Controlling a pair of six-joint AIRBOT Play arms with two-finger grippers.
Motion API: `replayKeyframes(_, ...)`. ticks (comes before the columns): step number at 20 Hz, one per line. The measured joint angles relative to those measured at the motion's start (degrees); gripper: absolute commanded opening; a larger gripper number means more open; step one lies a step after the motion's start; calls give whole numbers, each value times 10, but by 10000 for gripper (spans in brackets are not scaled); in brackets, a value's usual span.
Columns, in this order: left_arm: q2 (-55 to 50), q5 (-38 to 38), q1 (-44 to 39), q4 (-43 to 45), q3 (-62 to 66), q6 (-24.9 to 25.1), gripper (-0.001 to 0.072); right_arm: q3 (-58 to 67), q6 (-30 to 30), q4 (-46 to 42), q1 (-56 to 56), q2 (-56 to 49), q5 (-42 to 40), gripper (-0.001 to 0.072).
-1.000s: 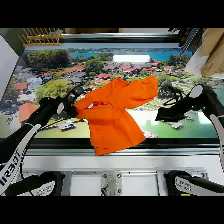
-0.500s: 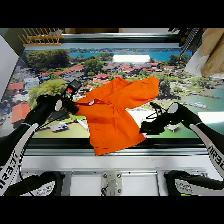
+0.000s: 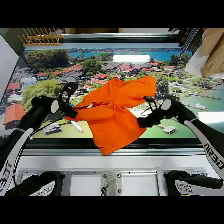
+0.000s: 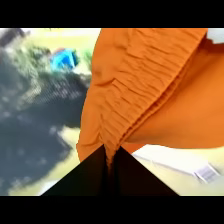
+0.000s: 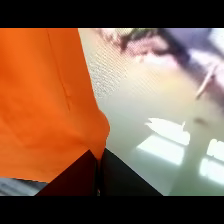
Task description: Fold the clothes and pants, and hang the long-sleeved shirts on hangers.
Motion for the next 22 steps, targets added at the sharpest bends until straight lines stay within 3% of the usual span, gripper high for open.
replayKeyframes(5,124,-18,-75,-174,-90,-32,14,221,14,-112,-42,-30,30,3)
replayKeyframes(9,148,22,-162,-238,-122,-80,20,365,59,-143,-56,-92,34,17)
replayKeyframes(10,141,31,-172,-246,-121,-86,268,384,68,-142,-57,-103,35,25)
replayKeyframes(11,129,37,-175,-251,-116,-92,566,398,78,-137,-58,-110,36,168)
replayKeyframes(12,115,43,-172,-256,-107,-97,621,409,85,-130,-59,-114,37,385)
replayKeyframes(13,101,42,-163,-260,-96,-103,621,417,90,-125,-59,-115,39,469)
replayKeyframes(18,63,-7,-91,-270,-68,-120,621,430,96,-116,-67,-76,79,467)
replayKeyframes(22,98,-9,-115,-271,-107,-122,621,400,82,-115,-69,-17,105,467)
